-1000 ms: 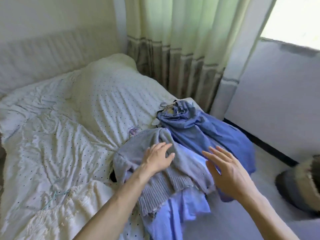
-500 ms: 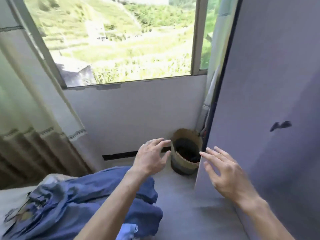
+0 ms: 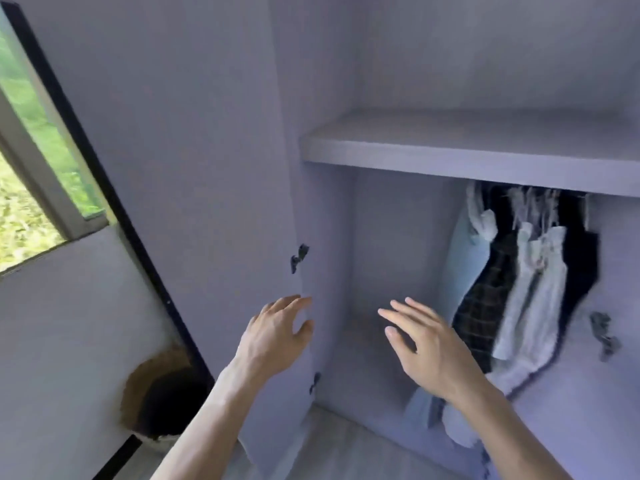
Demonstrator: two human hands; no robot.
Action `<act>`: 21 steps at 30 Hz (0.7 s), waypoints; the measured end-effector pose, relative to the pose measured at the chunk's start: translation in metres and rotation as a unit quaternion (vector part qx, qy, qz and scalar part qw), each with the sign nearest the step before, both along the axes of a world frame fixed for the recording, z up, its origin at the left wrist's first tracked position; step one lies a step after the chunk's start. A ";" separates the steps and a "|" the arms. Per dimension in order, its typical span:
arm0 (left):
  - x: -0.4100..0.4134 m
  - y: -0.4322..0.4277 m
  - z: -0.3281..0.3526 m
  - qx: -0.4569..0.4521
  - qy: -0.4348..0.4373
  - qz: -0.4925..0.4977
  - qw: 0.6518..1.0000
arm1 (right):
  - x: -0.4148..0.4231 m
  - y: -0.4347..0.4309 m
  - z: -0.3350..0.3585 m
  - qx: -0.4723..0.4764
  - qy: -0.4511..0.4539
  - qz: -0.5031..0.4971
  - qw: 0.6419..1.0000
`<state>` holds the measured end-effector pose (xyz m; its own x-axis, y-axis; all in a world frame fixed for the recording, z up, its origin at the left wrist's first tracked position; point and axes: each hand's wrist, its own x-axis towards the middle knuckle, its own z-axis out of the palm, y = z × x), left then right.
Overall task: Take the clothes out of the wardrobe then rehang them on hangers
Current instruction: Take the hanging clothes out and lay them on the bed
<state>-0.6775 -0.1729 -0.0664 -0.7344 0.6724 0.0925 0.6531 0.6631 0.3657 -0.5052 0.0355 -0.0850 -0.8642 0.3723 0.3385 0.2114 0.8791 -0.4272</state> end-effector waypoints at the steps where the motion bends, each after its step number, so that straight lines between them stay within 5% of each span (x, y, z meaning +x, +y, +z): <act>1: -0.004 0.016 0.001 0.002 0.000 -0.025 1.000 | 0.007 0.009 -0.001 -0.001 -0.004 -0.026 1.000; 13: -0.023 0.201 -0.020 0.024 -0.054 -0.199 0.978 | 0.040 0.130 0.007 0.031 0.030 -0.233 0.971; 17: -0.032 0.264 -0.018 0.017 -0.064 -0.219 0.974 | 0.019 0.194 0.034 0.103 0.116 -0.258 0.954; 21: -0.043 0.330 -0.013 0.027 -0.062 -0.226 0.972 | -0.006 0.269 0.070 0.200 0.228 -0.330 0.894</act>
<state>-0.7205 0.1572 -0.0794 -0.3737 0.9252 0.0663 0.8215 0.2969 0.4869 -0.5116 0.3050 -0.0150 -0.2391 0.5206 0.8196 0.6245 0.7289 -0.2808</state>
